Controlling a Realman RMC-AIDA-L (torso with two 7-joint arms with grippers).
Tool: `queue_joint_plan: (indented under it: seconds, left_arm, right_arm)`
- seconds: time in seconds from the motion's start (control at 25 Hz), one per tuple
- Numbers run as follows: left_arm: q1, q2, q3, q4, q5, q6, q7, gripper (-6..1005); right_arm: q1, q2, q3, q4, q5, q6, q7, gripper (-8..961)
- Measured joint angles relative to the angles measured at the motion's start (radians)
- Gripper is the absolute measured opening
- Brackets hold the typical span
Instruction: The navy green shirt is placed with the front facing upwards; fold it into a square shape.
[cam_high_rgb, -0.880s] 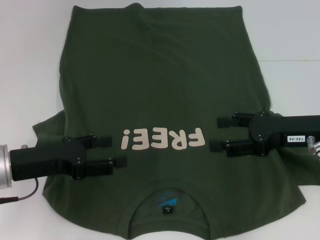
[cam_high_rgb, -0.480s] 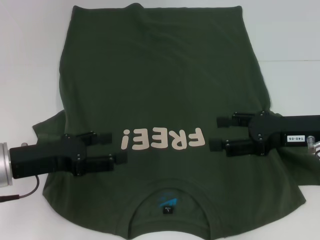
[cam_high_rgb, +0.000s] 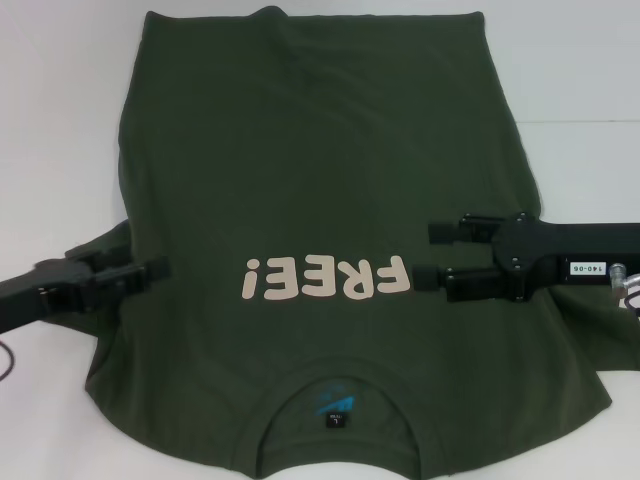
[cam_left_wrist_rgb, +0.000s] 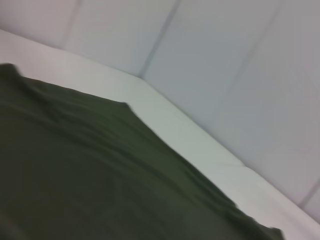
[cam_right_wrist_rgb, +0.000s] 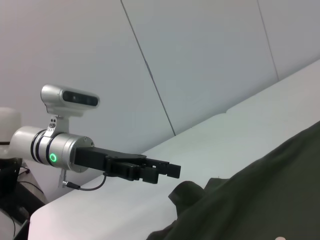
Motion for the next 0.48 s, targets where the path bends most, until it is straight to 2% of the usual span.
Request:
queue_joint_plan:
  seconds: [0.24, 0.48]
  left_arm:
    - [0.025, 0.002, -0.069, 0.019, 0.027, -0.080, -0.047, 858]
    - [0.034, -0.001, -0.068, 0.026, 0.088, -0.200, -0.100, 854]
  right_arm:
    - [0.003, 0.004, 0.000, 0.000, 0.006, 0.002, 0.001, 910]
    - [0.014, 0.008, 0.000, 0.001, 0.006, 0.010, 0.001, 909]
